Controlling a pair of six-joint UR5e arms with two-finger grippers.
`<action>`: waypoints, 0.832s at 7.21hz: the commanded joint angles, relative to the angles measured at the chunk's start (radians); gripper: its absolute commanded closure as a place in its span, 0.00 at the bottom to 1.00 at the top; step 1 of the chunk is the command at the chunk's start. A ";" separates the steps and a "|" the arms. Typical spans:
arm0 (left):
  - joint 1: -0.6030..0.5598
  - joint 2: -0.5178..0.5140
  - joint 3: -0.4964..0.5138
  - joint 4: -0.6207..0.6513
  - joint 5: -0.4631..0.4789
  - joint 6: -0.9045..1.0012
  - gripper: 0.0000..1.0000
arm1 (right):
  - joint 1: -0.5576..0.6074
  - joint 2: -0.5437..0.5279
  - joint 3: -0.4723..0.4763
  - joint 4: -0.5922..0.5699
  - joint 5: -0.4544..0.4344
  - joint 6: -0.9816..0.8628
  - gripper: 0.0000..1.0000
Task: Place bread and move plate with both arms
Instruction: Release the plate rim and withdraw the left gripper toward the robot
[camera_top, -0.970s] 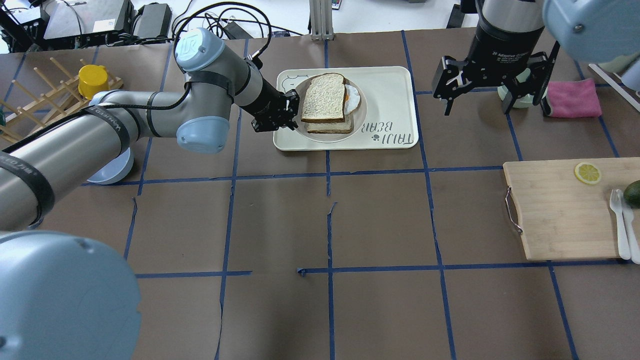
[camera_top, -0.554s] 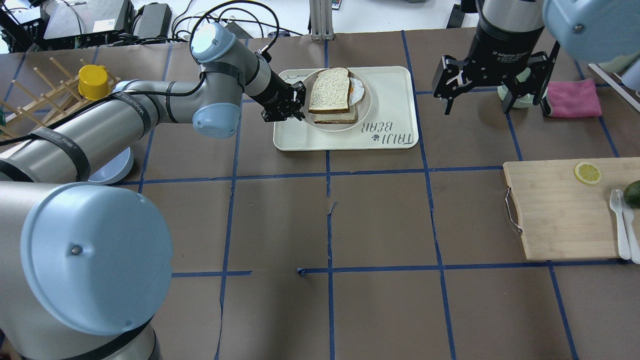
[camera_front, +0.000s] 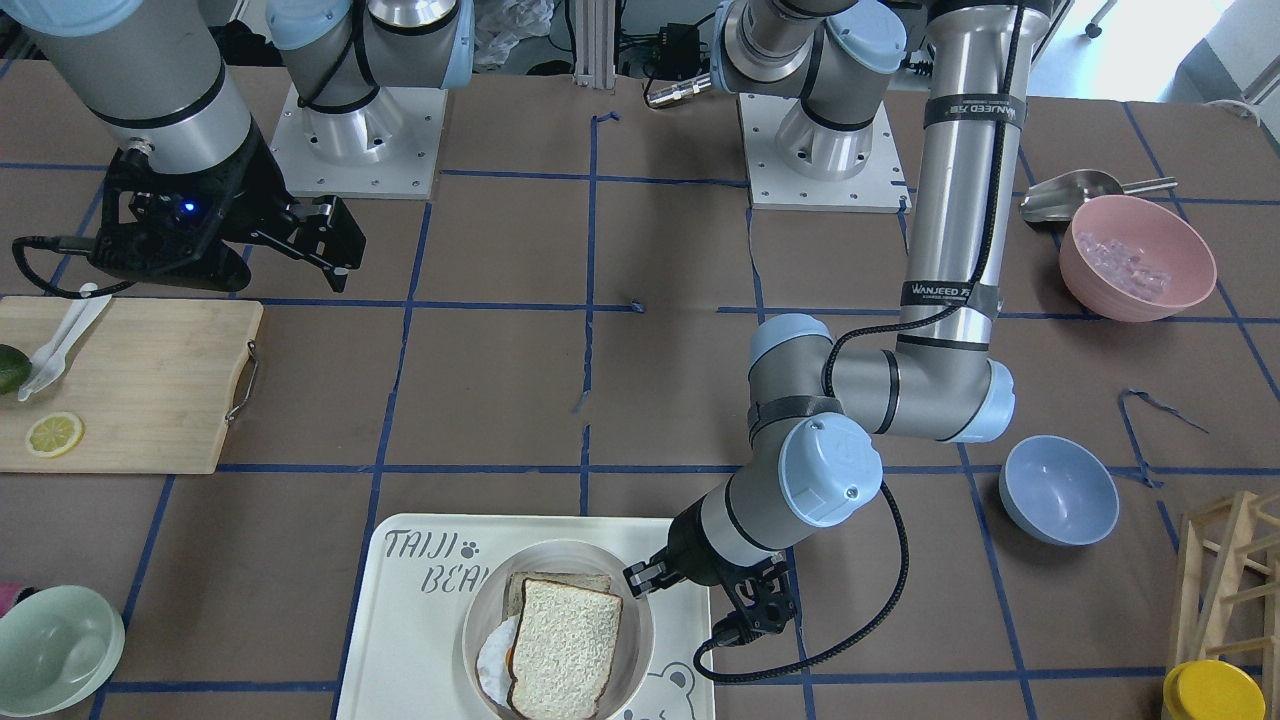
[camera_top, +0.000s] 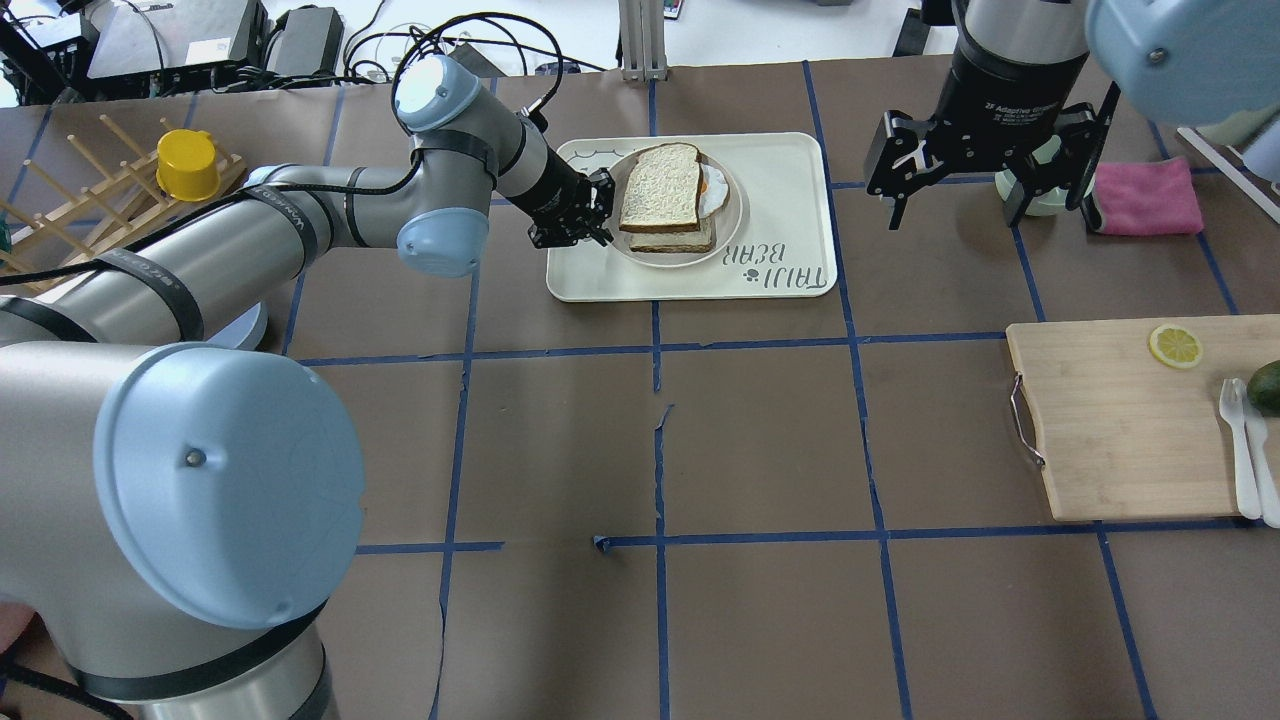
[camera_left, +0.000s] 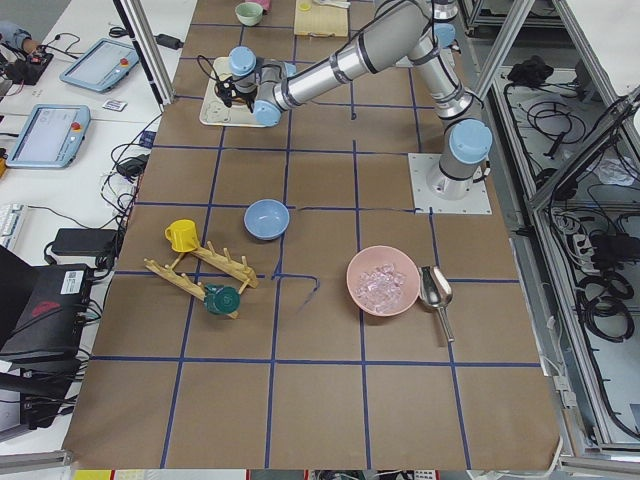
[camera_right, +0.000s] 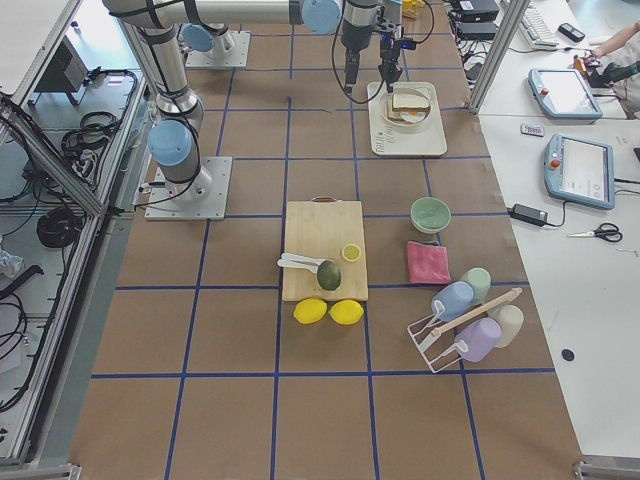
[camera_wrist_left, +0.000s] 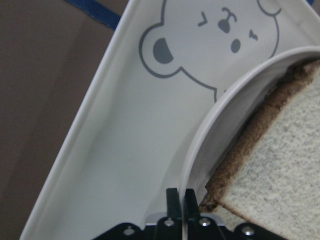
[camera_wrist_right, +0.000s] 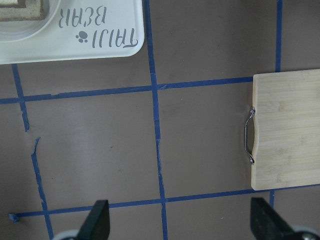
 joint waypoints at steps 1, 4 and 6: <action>0.000 0.000 -0.001 -0.002 0.003 0.004 0.83 | 0.000 0.000 0.000 0.001 0.000 -0.001 0.00; 0.000 0.033 -0.004 -0.008 0.012 0.124 0.00 | 0.000 -0.003 -0.002 0.003 0.014 -0.015 0.00; 0.003 0.095 -0.004 -0.049 0.012 0.153 0.00 | 0.000 -0.020 0.000 0.009 0.018 -0.023 0.00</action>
